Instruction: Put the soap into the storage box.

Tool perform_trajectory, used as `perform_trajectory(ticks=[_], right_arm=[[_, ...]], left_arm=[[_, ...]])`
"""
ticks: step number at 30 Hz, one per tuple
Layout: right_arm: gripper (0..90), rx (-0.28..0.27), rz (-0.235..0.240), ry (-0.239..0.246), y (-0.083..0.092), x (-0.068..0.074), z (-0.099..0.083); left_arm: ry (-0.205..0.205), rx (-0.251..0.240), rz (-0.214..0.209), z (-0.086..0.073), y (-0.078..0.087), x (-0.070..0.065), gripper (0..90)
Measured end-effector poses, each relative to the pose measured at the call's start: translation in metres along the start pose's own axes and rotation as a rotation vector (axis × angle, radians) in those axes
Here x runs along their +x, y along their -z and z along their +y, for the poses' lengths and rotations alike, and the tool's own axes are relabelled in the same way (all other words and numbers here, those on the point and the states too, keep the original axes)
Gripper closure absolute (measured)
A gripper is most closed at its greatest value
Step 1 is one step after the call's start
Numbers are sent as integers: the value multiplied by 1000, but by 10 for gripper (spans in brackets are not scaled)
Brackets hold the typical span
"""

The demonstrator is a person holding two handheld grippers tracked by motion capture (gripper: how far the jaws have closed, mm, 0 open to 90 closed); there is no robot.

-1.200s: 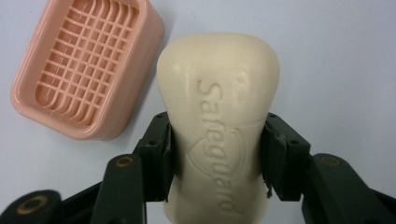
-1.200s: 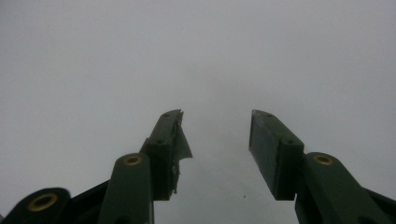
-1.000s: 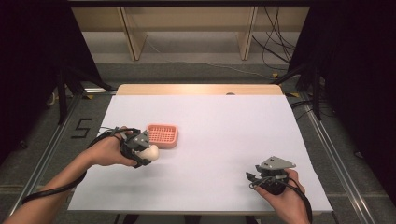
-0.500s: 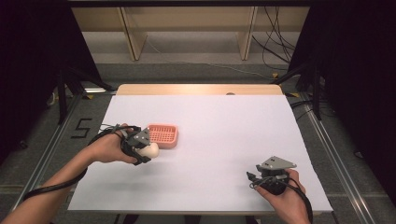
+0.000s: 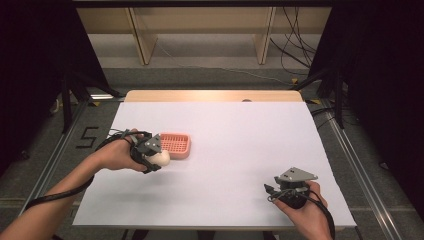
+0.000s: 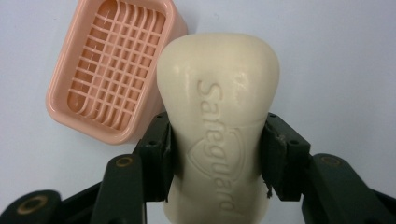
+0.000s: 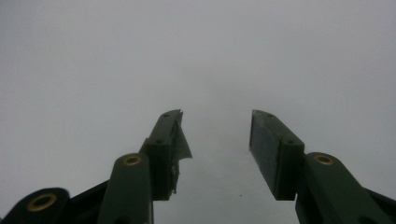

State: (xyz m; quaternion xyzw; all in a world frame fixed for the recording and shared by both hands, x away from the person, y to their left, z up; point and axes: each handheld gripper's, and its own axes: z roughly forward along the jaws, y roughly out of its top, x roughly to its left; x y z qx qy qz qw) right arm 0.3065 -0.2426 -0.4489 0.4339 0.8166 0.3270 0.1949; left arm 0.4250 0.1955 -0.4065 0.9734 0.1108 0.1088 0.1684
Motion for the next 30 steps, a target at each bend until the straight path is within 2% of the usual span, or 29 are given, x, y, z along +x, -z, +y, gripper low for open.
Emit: perform_trajectory(ticks=[4, 8, 11, 15, 16, 22, 23, 29, 30], right_arm=[[543, -12, -4, 18, -1, -1, -1], [543, -25, -3, 10, -1, -1, 0], [543, -22, -6, 20, -1, -1, 0], [543, -20, -4, 17, -2, -1, 0], [543, -9, 0, 0, -1, 0, 0], [543, -11, -2, 10, -1, 0, 1], [543, -11, 2, 7, -1, 0, 1], [543, -8, 1, 1, -1, 0, 1], [543, -8, 1, 2, -1, 0, 1]], left_arm=[[-6, 13, 2, 1, 0, 1, 498], [-11, 20, 10, 2, 1, 4, 497], [-3, 24, 11, 2, 1, 5, 498], [-30, 32, 21, 3, 2, 8, 497], [-20, 31, 21, 3, 2, 7, 497], [-40, 41, 28, 4, 1, 11, 497], [-28, 43, 27, 3, 1, 11, 497], [-57, 56, 44, 6, 1, 14, 497], [-43, 55, 43, 6, 0, 13, 497]])
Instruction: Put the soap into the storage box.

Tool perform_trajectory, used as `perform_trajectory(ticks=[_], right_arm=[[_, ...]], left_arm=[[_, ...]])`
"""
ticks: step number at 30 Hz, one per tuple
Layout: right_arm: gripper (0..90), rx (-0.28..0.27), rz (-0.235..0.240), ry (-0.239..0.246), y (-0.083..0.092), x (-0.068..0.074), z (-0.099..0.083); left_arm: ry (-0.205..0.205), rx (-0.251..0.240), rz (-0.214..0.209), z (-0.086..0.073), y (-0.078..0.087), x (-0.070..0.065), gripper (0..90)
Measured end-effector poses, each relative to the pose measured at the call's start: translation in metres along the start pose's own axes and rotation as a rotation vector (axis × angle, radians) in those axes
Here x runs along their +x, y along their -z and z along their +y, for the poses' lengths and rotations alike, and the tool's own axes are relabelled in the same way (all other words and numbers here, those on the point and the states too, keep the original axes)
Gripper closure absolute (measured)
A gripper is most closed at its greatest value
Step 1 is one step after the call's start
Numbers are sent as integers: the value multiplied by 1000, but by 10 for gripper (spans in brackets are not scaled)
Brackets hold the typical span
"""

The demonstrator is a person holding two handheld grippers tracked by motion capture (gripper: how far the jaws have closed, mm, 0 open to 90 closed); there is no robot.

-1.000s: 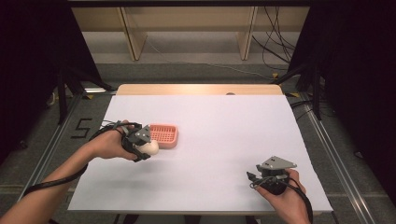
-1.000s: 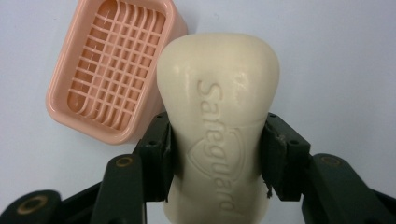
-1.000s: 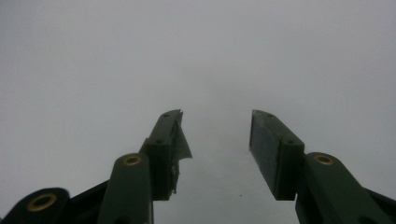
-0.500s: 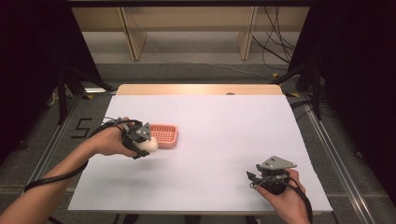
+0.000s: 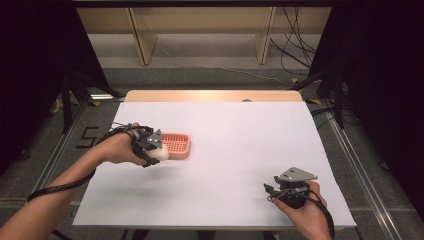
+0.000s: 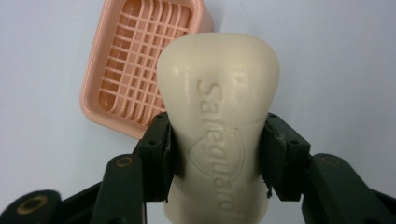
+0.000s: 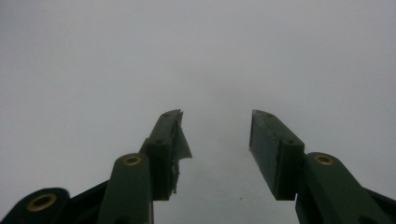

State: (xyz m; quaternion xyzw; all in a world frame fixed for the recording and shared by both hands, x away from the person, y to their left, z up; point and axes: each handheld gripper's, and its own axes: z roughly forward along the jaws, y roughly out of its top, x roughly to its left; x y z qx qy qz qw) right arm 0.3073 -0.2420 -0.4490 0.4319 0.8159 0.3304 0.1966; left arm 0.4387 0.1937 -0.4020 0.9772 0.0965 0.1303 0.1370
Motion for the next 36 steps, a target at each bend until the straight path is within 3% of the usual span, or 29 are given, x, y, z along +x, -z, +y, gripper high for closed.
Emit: perform_trajectory(ticks=[3, 6, 7, 16, 20, 21, 22, 24, 36], right_arm=[[543, 0, -1, 0, 0, 0, 0], [543, -16, -4, 25, -1, -1, -1], [543, -16, -3, 27, -1, -2, -1], [543, -20, -8, 20, 0, -1, -1], [543, -21, -13, -7, 1, 1, -1], [543, -21, -13, -7, 1, 1, -1], [543, -33, -26, 30, 1, -2, -1], [543, -30, -17, -3, 0, 1, -1], [543, -36, -34, 17, 1, -1, 0]], left_arm=[[-23, 2, 8, 1, -1, 2, 497], [-20, 5, 12, 2, -2, 3, 497], [-43, 1, 25, 3, -2, 4, 497], [-87, -5, 51, 7, -5, 10, 497], [-82, -6, 49, 9, -7, 10, 497], [-82, -6, 49, 9, -7, 10, 497], [-82, -6, 49, 9, -7, 11, 497], [-85, -6, 51, 10, -7, 12, 497], [-83, -1, 47, 11, -12, 20, 497]])
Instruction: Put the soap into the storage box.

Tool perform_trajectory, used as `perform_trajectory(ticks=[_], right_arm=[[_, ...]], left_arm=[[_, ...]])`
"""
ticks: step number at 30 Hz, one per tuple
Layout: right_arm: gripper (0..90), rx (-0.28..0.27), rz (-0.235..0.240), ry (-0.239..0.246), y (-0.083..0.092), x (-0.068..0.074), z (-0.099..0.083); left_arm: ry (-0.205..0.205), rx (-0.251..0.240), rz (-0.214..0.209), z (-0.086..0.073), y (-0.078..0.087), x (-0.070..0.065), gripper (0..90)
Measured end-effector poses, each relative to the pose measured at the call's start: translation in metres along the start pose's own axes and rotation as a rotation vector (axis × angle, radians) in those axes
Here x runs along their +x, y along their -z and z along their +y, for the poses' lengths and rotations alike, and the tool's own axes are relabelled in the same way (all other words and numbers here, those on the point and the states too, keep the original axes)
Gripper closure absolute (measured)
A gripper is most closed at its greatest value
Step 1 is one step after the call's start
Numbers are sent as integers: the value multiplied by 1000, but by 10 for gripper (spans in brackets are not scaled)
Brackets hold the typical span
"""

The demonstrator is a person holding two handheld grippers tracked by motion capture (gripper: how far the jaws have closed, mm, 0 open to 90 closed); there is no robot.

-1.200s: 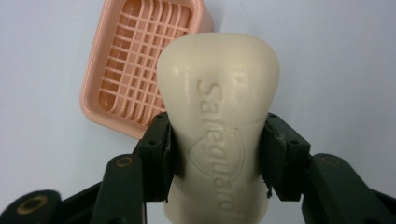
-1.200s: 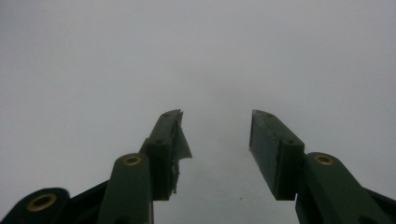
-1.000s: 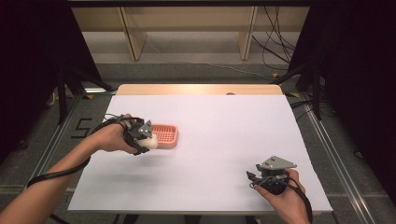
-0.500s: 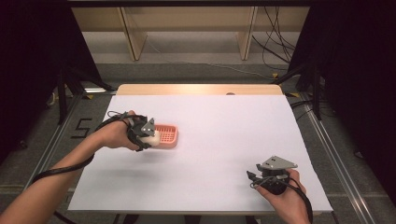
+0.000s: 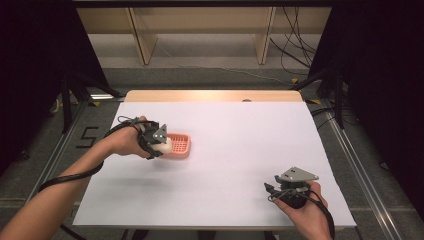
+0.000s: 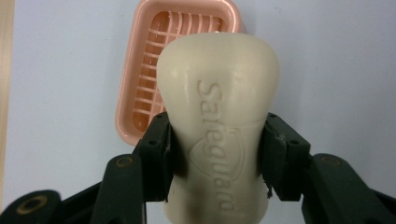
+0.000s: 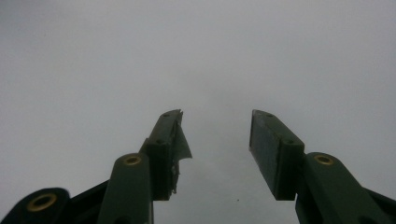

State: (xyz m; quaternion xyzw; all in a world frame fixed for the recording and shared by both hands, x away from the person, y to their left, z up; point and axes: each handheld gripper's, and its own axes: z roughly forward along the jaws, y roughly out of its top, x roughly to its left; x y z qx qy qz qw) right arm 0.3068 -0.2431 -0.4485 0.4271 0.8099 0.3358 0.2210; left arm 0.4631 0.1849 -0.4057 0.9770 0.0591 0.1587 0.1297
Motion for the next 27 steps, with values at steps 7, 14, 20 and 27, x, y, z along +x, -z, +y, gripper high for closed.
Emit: perform_trajectory(ticks=[7, 14, 20, 27], right_arm=[[543, -6, 0, -9, 1, 0, -1], [544, -4, 10, -12, 2, 0, -2], [544, 5, 12, -28, 3, 1, -3], [544, 3, 4, -7, 3, -1, -3]], left_arm=[[-18, 7, -1, 4, -3, 5, 497], [-17, 9, -3, 6, -6, 9, 497], [-8, 2, -8, 6, -10, 12, 497], [-21, 4, -6, 7, -15, 17, 497]])
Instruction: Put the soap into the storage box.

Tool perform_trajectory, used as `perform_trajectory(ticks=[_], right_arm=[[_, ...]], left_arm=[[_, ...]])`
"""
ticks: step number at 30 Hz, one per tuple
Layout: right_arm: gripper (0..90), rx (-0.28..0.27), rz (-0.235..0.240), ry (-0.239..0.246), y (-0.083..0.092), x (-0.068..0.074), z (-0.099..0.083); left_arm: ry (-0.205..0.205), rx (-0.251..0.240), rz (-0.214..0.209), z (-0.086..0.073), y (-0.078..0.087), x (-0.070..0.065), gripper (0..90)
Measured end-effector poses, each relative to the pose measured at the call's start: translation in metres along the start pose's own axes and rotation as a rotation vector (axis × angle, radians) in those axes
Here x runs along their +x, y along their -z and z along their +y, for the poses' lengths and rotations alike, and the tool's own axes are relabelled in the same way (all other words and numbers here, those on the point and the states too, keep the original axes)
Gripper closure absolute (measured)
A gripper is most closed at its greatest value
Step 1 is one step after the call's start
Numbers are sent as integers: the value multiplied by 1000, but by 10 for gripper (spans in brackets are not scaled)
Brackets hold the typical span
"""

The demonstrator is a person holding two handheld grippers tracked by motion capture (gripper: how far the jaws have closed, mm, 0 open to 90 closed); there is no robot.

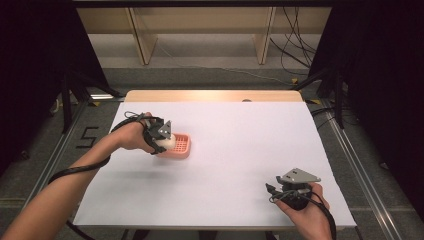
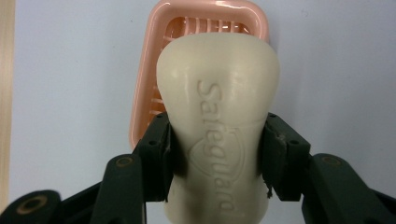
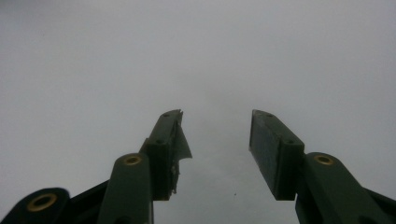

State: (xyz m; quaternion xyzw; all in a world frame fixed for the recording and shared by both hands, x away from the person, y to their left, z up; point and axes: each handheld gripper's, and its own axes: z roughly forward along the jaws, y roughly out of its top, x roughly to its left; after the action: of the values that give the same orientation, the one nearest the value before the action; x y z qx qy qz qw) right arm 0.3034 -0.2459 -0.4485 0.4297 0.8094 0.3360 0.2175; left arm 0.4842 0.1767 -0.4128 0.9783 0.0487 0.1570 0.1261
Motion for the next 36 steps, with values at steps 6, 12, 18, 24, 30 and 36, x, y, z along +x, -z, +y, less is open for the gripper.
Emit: perform_trajectory(ticks=[6, 12, 18, 24, 30, 36], right_arm=[[543, 3, 3, -9, 0, 0, 0], [544, 3, 5, -36, 0, 3, 0], [543, 5, 5, -6, 0, 0, 0], [544, -2, 4, -9, 0, 0, 0], [543, -3, 5, -14, 0, 0, 0], [543, -3, 5, -3, -1, 0, 0]], left_arm=[[-1, 0, 1, 1, -4, 3, 497], [5, -5, 6, 2, -10, 7, 496], [17, -7, -2, 5, -17, 10, 496], [13, -13, 1, 7, -21, 13, 496], [22, -8, -9, 8, -25, 14, 496], [20, -6, -8, 10, -29, 14, 496]])
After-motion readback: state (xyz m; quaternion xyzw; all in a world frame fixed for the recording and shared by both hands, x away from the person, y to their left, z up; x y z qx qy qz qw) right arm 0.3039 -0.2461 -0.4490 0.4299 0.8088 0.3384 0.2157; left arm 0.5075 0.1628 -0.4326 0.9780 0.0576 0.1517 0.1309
